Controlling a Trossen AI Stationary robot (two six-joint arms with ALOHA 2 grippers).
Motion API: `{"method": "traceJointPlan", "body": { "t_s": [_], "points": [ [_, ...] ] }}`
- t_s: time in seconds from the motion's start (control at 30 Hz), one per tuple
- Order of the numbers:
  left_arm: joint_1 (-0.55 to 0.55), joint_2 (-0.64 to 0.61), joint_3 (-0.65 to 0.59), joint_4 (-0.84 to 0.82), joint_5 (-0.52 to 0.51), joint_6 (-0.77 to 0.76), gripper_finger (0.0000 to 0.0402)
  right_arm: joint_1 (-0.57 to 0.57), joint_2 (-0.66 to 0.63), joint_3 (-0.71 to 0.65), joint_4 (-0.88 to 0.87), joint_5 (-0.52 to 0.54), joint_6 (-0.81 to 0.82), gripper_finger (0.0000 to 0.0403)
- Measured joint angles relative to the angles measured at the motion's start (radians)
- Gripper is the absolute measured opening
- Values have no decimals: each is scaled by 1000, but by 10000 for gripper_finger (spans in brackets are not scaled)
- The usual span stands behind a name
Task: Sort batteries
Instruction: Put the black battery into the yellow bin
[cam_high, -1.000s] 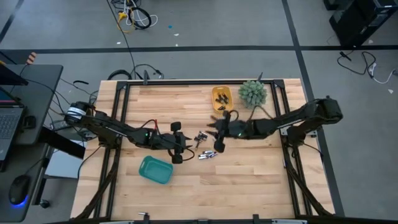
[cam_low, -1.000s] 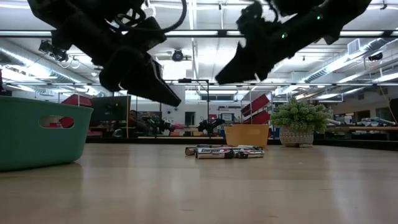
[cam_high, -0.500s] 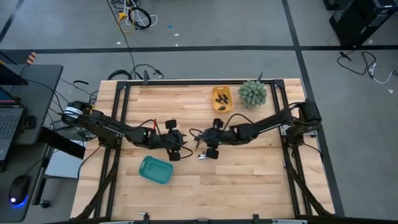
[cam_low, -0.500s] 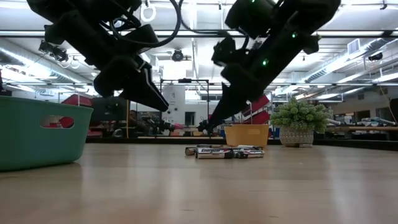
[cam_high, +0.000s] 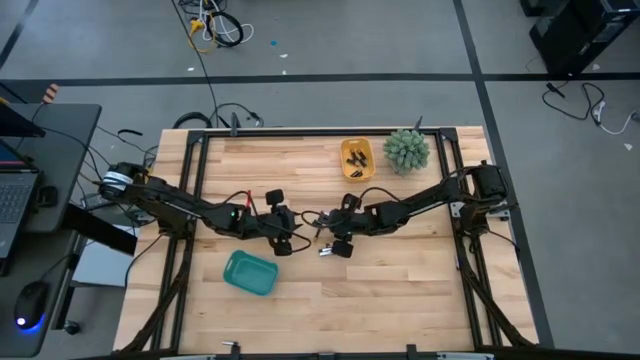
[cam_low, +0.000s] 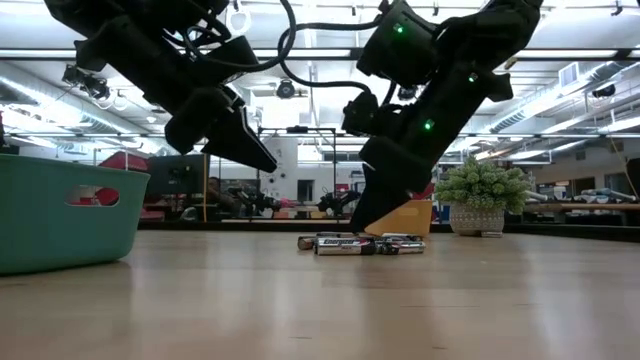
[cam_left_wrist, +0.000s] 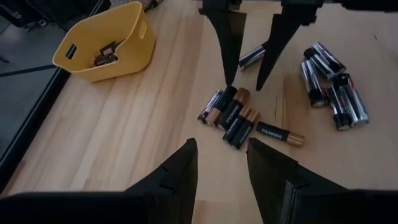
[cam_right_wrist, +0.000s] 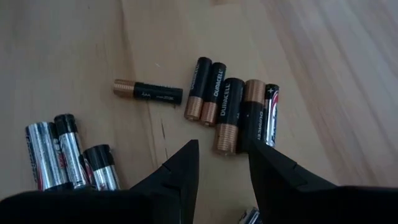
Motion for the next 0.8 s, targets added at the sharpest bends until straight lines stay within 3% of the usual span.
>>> {"method": "traceJointPlan", "body": {
  "t_s": [0.3, 0.47, 0.57, 0.8],
  "points": [
    [0, 0, 0, 10, 1, -4, 135, 23, 0, 0, 102, -12, -124, 126],
    [0, 17, 0, 80, 32, -121, 135, 24, -20, 15, 37, -11, -123, 125],
    [-3, 64, 0, 142, 85, -163, 135, 30, -69, 20, -46, 38, -111, 125],
    [-15, 208, 0, 328, 79, -213, 135, 81, -253, 20, -255, 200, -42, 125]
  ]
}}
